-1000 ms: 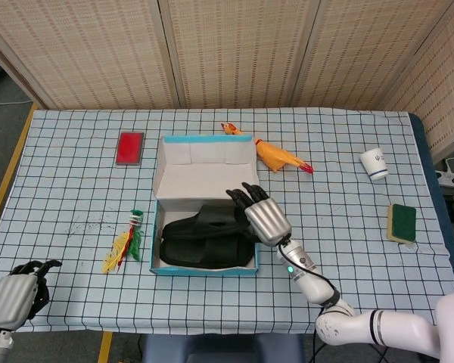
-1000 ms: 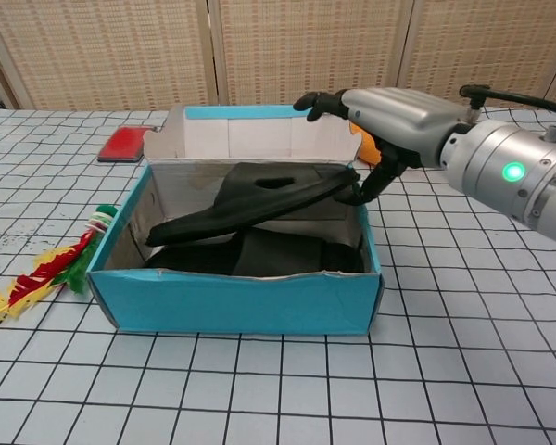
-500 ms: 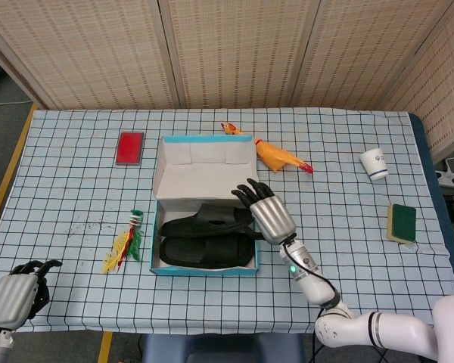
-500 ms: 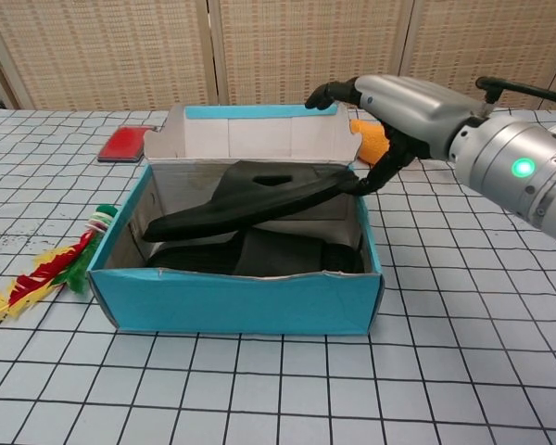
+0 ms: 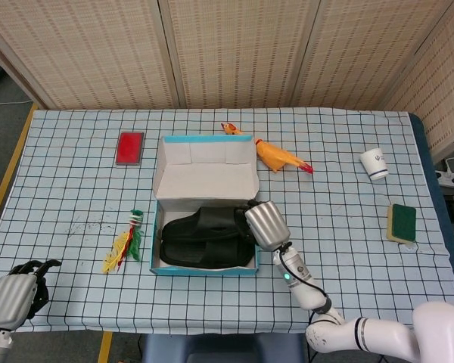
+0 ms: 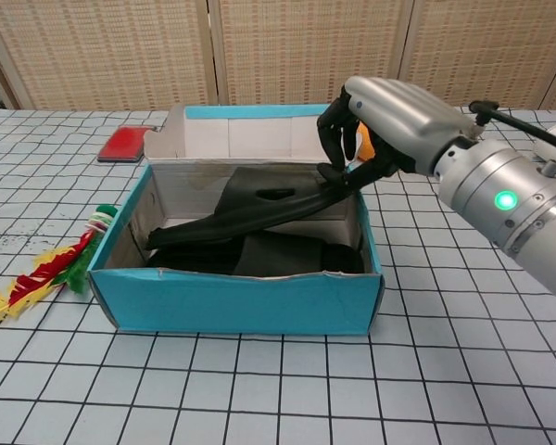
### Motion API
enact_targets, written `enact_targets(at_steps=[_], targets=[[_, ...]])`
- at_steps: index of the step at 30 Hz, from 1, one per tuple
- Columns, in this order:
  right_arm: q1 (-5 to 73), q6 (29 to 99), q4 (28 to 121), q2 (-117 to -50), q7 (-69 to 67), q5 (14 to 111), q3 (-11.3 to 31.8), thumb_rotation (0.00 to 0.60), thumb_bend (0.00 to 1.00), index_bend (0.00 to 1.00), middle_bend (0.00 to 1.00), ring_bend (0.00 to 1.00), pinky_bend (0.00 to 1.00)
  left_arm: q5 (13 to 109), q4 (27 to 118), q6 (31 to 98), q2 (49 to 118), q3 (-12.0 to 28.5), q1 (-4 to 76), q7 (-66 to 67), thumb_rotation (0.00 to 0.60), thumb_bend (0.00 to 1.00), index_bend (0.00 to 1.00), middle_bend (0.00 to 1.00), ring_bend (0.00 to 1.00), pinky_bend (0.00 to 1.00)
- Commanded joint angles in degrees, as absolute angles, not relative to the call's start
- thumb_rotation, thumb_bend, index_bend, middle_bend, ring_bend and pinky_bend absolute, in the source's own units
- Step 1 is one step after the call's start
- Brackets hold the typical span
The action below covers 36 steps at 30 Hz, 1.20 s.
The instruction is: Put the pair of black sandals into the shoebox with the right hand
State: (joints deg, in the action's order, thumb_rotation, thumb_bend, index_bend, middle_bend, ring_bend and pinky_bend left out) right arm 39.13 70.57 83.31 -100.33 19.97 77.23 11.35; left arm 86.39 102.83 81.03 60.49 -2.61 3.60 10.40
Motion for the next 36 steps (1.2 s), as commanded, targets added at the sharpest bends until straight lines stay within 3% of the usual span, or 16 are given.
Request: enact_targets(at_steps=[1,26,36], targets=[[39.1,70.1,81.8,-101.2,19.9,77.1,11.1,0.600,0.36,0.75,0.63,0.53,0.74,86.3,102.8,81.0,60.5,-2.6,3.6,10.3,0.600,0.43,0.29,0.23,0.25,0.32],[38.7,66.8,70.7,-106.6,20.7,76.3,10.1,0.600,0.36,0.75,0.63,0.53,0.74,86.3,102.8,81.1,60.2,-2.5,3.6,9.4,0.600,0.43,0.28,0.23,0.25,0.32],[38.2,68.8,73.5,-105.0,17.8,78.1,11.1,0.600,0.36,0.73,0.63,0.53,0.74,86.2,102.7,80.9,60.2,-2.5,3.6,9.4,0.600,0.43,0.29,0.24,0.25,0.32]])
